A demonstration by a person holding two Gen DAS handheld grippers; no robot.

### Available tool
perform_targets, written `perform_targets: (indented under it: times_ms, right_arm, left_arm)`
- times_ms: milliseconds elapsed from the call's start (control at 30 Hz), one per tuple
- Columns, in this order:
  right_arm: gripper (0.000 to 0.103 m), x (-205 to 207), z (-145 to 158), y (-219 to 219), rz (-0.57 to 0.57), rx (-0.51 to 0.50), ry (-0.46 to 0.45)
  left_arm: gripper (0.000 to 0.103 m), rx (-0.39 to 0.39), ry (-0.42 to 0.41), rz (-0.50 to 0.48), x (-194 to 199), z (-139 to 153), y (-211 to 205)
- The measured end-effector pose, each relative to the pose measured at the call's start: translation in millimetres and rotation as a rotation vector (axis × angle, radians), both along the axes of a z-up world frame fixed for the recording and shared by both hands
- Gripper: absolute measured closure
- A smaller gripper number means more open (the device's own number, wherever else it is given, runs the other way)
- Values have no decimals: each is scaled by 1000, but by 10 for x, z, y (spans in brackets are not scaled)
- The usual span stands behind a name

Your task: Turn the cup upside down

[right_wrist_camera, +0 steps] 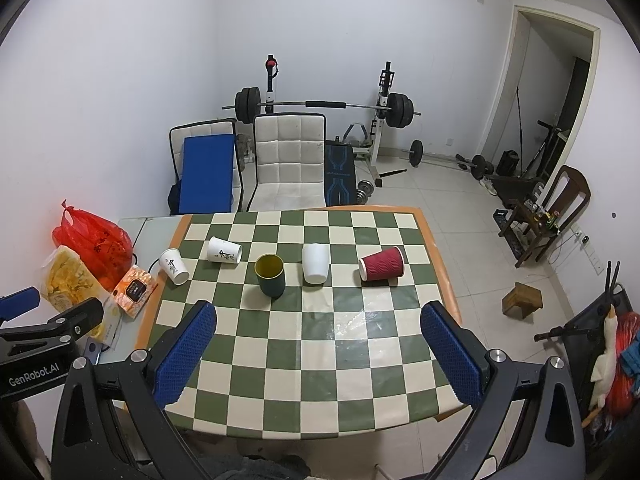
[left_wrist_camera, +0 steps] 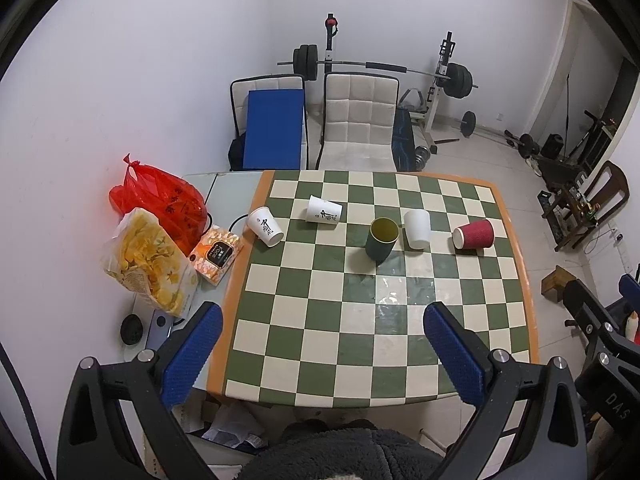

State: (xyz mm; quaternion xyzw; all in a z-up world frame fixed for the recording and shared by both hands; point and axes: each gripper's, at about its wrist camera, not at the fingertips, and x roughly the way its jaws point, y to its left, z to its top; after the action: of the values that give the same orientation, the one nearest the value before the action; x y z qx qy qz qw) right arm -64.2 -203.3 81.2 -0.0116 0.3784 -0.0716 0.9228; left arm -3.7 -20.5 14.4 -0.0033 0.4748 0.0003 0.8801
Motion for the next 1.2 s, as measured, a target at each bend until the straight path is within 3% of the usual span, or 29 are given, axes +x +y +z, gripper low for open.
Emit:
perform_targets:
  times_ms: [1200]
  right_arm:
    - [0,-67,62,40,7,9,-7]
  left_arm:
    - [0,-16,-14,7,-129,59,54]
